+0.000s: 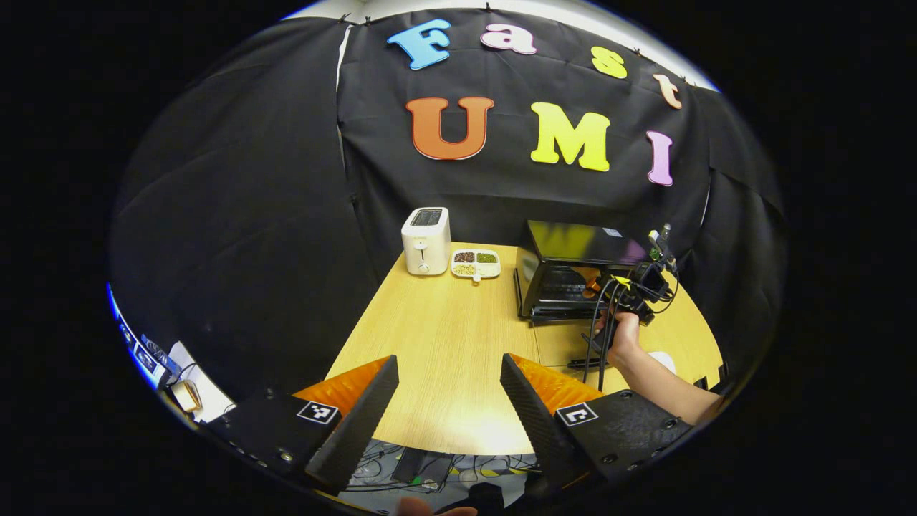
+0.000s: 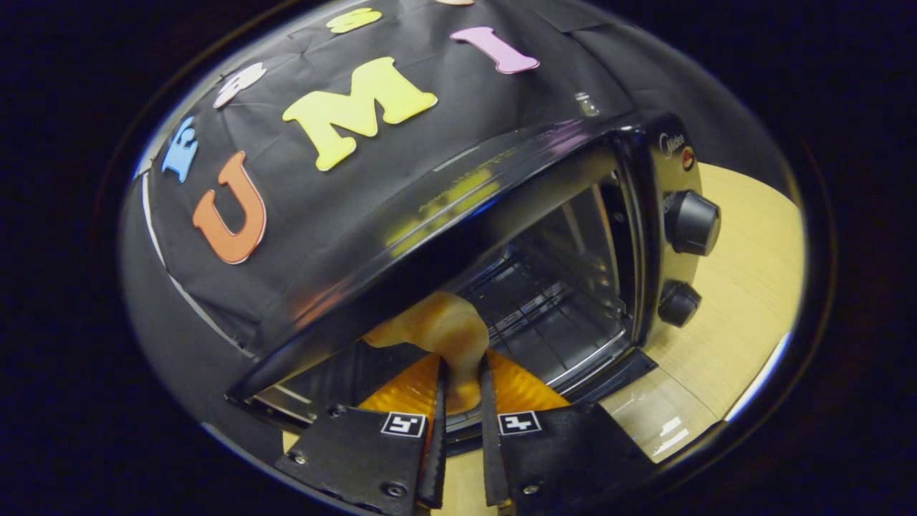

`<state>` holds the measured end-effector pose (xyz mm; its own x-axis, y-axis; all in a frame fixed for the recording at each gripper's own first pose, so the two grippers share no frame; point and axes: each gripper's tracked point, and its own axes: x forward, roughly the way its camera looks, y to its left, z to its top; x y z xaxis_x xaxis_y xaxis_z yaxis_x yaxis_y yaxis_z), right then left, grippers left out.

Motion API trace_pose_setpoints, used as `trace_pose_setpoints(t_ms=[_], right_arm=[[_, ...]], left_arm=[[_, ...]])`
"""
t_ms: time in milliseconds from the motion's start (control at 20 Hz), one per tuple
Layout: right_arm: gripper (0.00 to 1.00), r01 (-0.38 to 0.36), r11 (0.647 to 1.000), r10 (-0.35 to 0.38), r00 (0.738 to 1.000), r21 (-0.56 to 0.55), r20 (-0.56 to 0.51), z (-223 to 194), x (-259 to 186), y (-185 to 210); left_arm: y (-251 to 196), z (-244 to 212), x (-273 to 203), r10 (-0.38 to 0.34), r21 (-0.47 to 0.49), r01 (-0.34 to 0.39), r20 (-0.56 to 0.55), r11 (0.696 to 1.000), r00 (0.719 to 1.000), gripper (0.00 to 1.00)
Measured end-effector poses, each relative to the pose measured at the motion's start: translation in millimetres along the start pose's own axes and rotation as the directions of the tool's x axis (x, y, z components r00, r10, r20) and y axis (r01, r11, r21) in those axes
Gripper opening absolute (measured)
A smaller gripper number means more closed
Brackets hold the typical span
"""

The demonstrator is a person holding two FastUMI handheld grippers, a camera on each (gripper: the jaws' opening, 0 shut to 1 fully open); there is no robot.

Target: Open the electric oven with the left hand, put the food in, and close the electric oven.

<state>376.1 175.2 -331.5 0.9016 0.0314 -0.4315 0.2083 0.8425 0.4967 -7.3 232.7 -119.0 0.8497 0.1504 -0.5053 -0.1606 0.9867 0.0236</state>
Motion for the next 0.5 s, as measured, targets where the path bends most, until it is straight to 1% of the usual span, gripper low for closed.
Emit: trace_pose_setpoints(t_ms=[100, 150, 250, 350, 500], right_arm=[[0.25, -0.006, 1.0, 0.006, 1.0, -0.01, -0.007, -2.4, 2.7, -0.2], [0.33, -0.011, 1.0, 0.011, 1.0, -0.023, -0.006, -2.3, 0.6, 0.6], [0.45, -0.022, 0.998, 0.021, 1.0, -0.054, -0.004, -3.0, -4.0, 1.6], [0.54, -0.019, 0.995, 0.018, 1.0, -0.094, -0.006, -4.4, -14.2, -1.2], [0.67, -0.03, 0.988, 0.024, 0.999, -0.153, -0.038, -13.8, -36.4, -5.8]], left_arm=[[-4.9, -0.1, 2.8, -0.014, 0.002, 0.014, -0.001, 1.0, 1.0, 0.95], [-10.3, -1.9, 2.5, -0.024, 0.003, 0.024, -0.004, 1.0, 1.0, 0.95], [-16.5, -1.7, 1.4, -0.039, 0.006, 0.039, -0.003, 0.999, 0.999, 0.95], [-21.7, -0.5, -1.3, -0.048, 0.002, 0.048, 0.002, 0.999, 0.999, 0.95], [-35.3, 0.5, -4.0, -0.07, -0.024, 0.07, 0.013, 0.997, 0.997, 0.95]])
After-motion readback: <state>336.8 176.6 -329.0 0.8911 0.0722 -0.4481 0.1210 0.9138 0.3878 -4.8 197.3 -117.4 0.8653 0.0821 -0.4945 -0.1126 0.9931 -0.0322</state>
